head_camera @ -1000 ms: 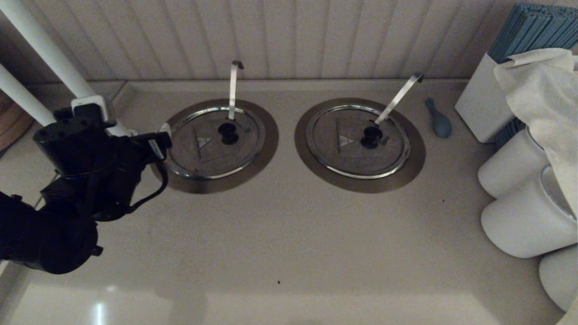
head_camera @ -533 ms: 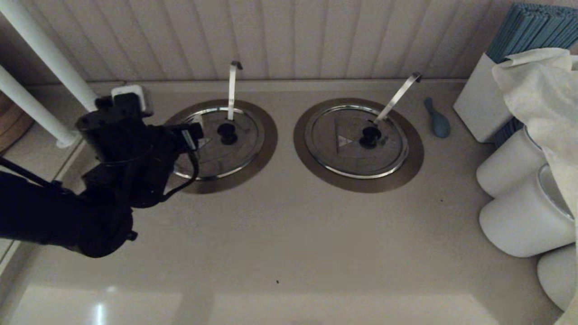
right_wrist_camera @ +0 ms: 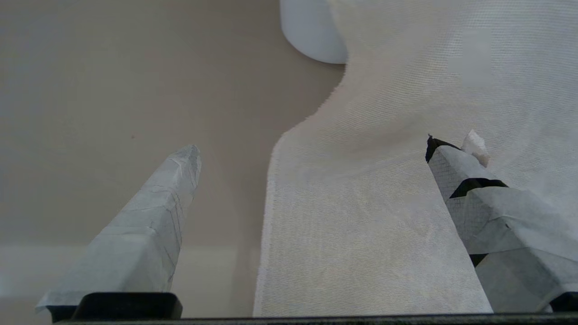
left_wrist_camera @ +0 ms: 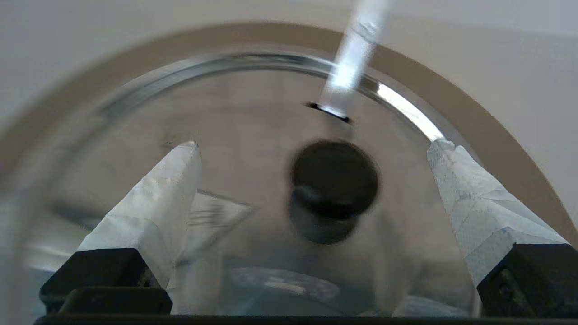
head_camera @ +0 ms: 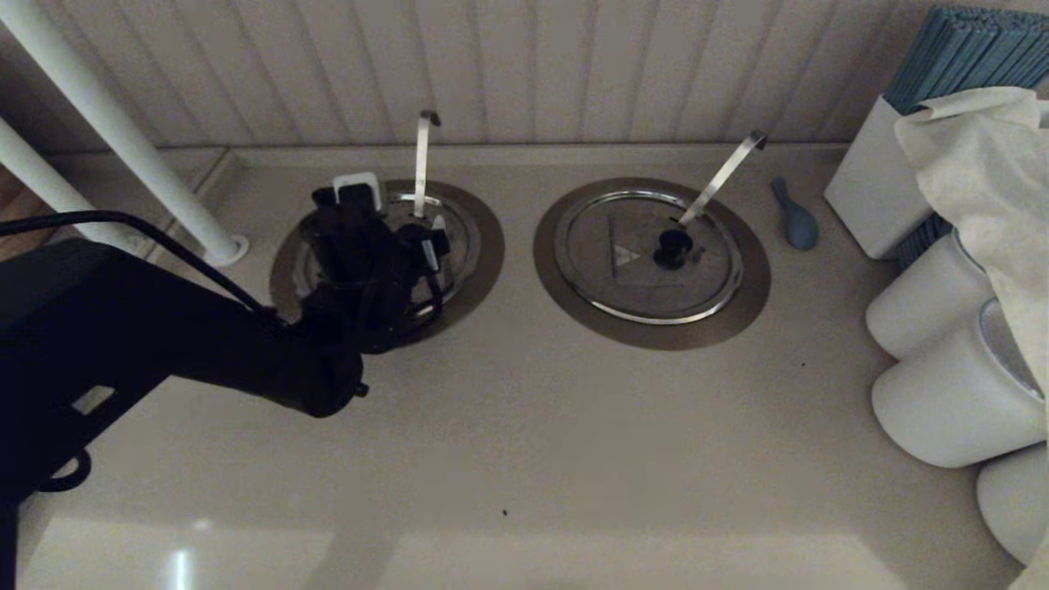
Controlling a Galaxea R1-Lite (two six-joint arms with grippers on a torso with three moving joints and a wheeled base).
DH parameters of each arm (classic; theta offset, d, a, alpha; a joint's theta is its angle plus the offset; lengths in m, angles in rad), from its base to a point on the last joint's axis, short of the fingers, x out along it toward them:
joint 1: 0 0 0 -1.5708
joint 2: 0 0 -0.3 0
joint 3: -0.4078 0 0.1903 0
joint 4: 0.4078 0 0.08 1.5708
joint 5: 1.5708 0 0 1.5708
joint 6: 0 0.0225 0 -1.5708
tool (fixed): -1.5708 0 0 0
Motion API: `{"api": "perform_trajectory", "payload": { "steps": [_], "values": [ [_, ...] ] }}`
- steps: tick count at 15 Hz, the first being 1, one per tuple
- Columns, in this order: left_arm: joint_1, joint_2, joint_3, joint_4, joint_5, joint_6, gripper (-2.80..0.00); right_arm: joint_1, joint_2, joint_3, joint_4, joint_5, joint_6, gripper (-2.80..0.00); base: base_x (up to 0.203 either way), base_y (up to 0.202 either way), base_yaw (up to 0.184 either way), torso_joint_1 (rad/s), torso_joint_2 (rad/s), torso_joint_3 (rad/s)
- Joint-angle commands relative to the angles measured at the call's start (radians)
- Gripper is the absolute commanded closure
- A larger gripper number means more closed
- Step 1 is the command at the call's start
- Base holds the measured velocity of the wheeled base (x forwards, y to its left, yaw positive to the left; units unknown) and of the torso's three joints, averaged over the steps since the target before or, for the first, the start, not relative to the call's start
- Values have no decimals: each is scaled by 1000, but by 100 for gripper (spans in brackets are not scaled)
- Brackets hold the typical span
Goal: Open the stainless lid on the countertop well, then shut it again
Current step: Open the lid
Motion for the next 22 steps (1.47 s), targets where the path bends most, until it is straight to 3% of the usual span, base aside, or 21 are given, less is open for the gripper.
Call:
{"api": "perform_trajectory", "payload": {
  "steps": [1, 9, 15, 22],
  "values": [
    [1, 67, -30, -7, 4, 0, -280, 1, 0, 0, 0, 0, 0, -280, 0, 0, 0, 0, 0, 0],
    [31, 81, -29, -14, 14, 2, -280, 0, 0, 0, 0, 0, 0, -280, 0, 0, 0, 0, 0, 0],
    [60, 4, 71, -52, 10, 4, -280, 0, 0, 0, 0, 0, 0, -280, 0, 0, 0, 0, 0, 0],
    [60, -24, 108, -82, 9, 3, -280, 0, 0, 0, 0, 0, 0, -280, 0, 0, 0, 0, 0, 0]
  ]
}}
